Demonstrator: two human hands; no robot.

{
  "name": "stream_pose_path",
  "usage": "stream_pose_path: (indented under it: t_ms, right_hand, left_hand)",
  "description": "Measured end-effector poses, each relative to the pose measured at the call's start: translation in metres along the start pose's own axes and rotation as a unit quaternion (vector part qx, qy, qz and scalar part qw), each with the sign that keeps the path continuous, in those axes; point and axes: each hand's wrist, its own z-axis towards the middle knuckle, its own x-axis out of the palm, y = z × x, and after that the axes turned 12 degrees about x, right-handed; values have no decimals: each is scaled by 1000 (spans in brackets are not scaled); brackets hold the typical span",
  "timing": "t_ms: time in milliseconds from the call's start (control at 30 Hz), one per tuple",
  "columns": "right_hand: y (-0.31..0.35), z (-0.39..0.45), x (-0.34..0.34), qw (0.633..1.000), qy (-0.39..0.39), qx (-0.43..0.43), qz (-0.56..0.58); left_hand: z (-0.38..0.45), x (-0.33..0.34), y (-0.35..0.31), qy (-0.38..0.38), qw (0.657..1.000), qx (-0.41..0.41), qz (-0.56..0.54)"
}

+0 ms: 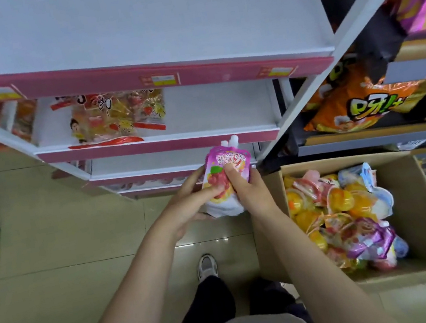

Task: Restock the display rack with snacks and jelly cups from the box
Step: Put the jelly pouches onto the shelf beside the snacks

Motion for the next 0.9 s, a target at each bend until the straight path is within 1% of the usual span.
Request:
stream_pose_path:
  t_ms: [67, 133, 200, 367, 433, 467, 533, 600, 700, 767, 833, 867, 900]
  right_hand:
    - [0, 3, 3, 1000, 23, -4, 6]
    - [-1, 7, 3, 998, 58, -14, 11]
    - [6, 13, 4, 996, 74, -49, 10]
    - [58, 41, 17, 989, 0, -147, -28]
    - [84, 54, 23, 981, -26, -185, -56]
    - [90, 63, 27, 977, -31, -193, -82]
    - [92, 79, 30, 970, -25, -188, -151]
    - [84, 88, 30, 964, -22, -175, -200]
    - [78, 92, 29, 953, -49, -203, -217]
    - [71, 91, 29, 927, -87, -264, -254]
    - [57, 91, 27, 885, -113, -329, -310]
    - [49, 93, 25, 867, -119, -344, -340]
    - [41, 96, 24, 854, -124, -345, -368]
  left_hand:
    - [6, -4, 6, -43, 999, 16, 8]
    - [15, -6, 12, -66, 997, 42, 12]
    - [24, -6, 9, -88, 993, 77, 13]
    - [70, -9, -22, -182, 969, 165, 40]
    - [90, -11, -35, -182, 961, 196, 71]
    - [100, -12, -37, -169, 958, 196, 121]
    - [112, -18, -34, -145, 944, 162, 249]
    - [119, -27, -28, -145, 925, 137, 325]
    - [121, -38, -22, -120, 901, 198, 368]
    - [119, -43, -17, -98, 869, 259, 410]
    - [116, -50, -8, -82, 810, 301, 497]
    - [116, -54, -3, -76, 780, 309, 539]
    - [117, -58, 0, -70, 761, 309, 567]
